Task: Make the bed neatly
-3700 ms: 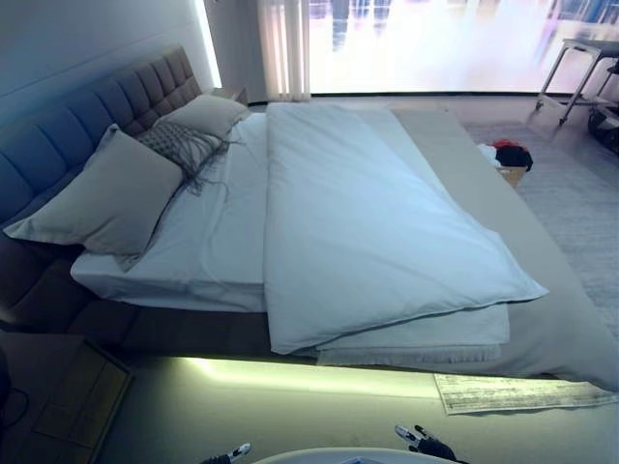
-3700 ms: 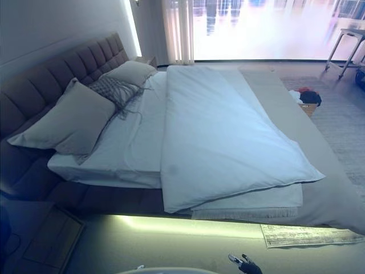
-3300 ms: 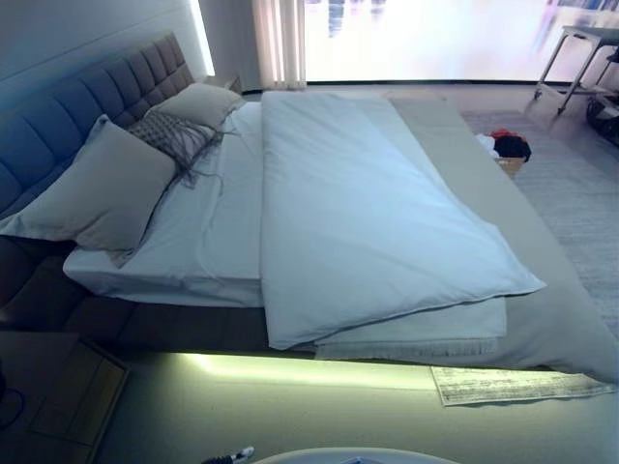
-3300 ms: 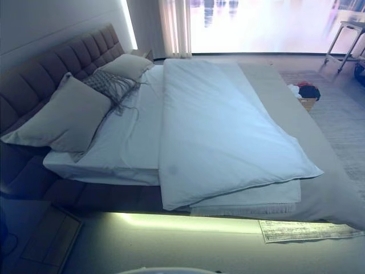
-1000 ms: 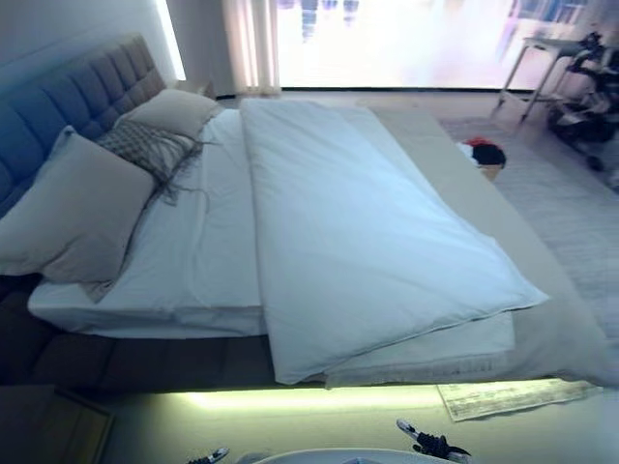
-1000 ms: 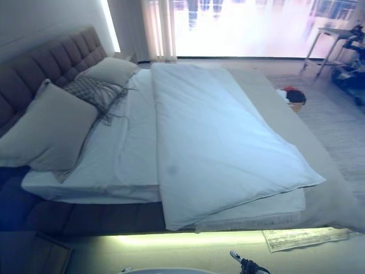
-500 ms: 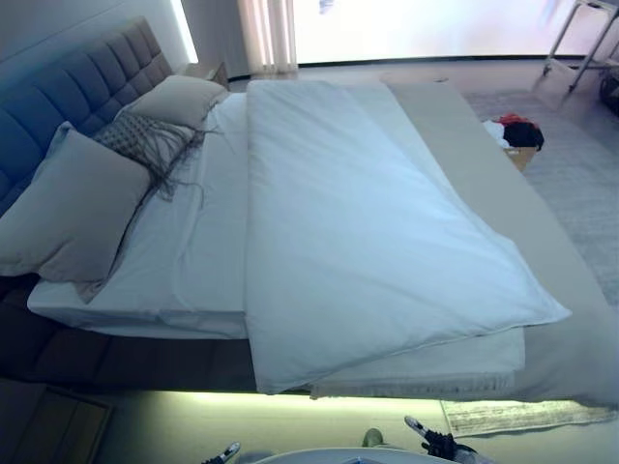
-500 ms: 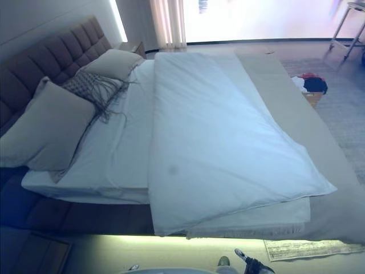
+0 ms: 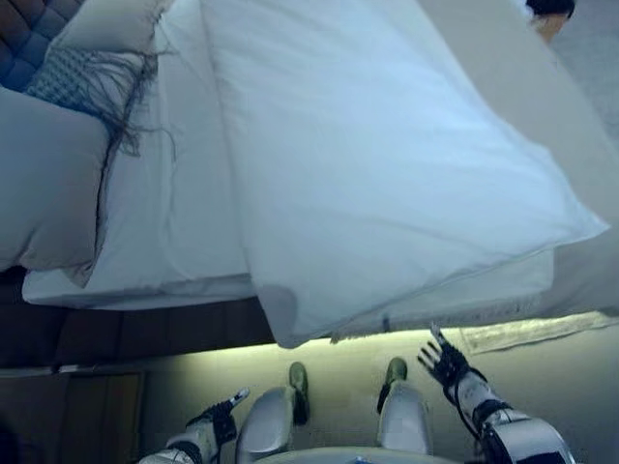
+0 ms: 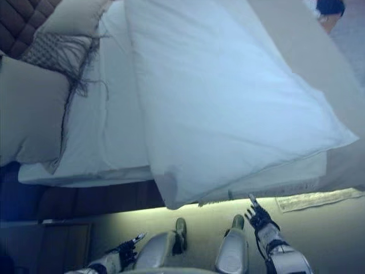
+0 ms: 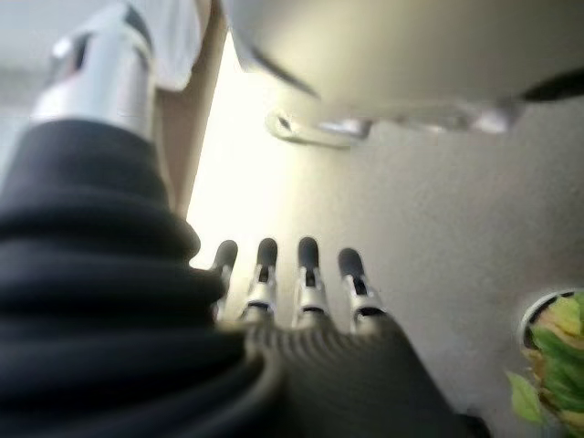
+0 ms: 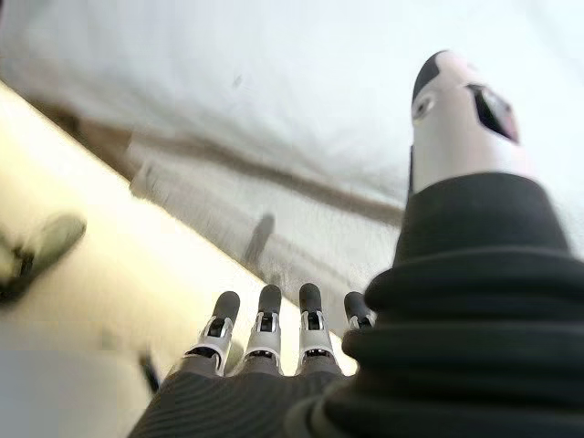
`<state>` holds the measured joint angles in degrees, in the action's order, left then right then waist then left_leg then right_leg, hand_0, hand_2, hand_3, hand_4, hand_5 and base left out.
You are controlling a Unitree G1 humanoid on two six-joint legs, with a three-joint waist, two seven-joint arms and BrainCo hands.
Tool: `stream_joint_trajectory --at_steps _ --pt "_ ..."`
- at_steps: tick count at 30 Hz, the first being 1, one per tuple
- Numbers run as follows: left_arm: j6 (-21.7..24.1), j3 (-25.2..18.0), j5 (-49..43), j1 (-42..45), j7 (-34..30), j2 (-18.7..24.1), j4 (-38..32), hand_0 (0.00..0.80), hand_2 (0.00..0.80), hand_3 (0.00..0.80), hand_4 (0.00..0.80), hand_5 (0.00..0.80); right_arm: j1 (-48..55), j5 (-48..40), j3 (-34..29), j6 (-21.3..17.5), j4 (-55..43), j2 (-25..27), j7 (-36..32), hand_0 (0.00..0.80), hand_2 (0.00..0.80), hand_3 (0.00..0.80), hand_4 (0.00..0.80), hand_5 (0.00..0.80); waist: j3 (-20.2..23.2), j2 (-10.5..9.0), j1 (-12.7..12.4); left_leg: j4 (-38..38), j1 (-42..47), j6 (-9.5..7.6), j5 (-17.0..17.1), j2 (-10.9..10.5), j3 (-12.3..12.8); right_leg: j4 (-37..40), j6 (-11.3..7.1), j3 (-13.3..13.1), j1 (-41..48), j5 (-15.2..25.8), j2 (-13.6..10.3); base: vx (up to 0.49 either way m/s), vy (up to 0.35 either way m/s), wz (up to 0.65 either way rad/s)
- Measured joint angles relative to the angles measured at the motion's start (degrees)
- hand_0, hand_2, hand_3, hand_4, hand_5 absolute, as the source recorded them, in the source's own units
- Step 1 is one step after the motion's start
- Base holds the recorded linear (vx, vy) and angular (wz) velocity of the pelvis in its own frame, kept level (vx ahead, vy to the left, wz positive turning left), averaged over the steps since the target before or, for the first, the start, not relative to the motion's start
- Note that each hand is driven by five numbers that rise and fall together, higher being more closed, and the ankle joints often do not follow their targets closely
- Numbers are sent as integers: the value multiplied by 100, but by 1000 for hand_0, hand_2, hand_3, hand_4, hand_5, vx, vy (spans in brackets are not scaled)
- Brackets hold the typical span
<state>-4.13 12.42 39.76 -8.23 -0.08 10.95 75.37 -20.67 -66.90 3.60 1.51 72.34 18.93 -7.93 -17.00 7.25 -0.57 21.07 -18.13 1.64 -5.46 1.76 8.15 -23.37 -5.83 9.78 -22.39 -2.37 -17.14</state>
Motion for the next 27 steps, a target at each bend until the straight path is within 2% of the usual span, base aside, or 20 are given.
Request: stream_joint_trajectory --at_steps 4,7,15,19,23,27 --pt "106 109 287 -199 -91 -2 -8 0 0 0 0 0 -627 -190 -56 53 -1 59 -25 0 0 0 0 0 -291 33 -9 544 -609 16 -150 61 28 -688 72 -170 -725 -236 -21 -119 -3 -3" --pt "166 109 440 -484 -150 -5 -78 0 0 0 0 0 -1010 -190 -53 177 14 302 -30 0 0 0 0 0 -573 0 -18 980 -999 70 -256 141 -49 -1180 165 -199 -1116 -410 -5 -97 -50 5" --pt "280 94 629 -991 -111 178 -92 0 0 0 0 0 -1820 -182 -40 524 29 982 -37 0 0 0 0 0 -674 -86 -27 2935 -2500 247 -910 499 -384 -3043 452 -319 -2546 -1136 69 -82 -54 1" --pt "281 93 728 -1084 -89 268 -215 0 0 0 0 0 -2237 -123 114 640 44 1183 -15 0 0 0 0 0 -713 -75 -35 3415 -3137 320 -962 590 -546 -3552 598 -311 -3167 -1244 99 -63 -16 2" --pt "264 96 758 -1053 -91 301 -245 0 0 0 0 0 -2747 1 317 757 47 1382 24 0 0 0 0 0 -739 -48 -66 3769 -3699 322 -963 595 -739 -3882 680 -315 -3674 -1270 176 -59 2 2" --pt "308 97 899 -1048 -107 306 -369 0 0 0 0 0 -3126 62 411 781 30 1641 26 0 0 0 0 0 -755 -17 -269 4080 -4112 329 -968 585 -872 -4181 743 -311 -4023 -1308 180 -27 -26 9"
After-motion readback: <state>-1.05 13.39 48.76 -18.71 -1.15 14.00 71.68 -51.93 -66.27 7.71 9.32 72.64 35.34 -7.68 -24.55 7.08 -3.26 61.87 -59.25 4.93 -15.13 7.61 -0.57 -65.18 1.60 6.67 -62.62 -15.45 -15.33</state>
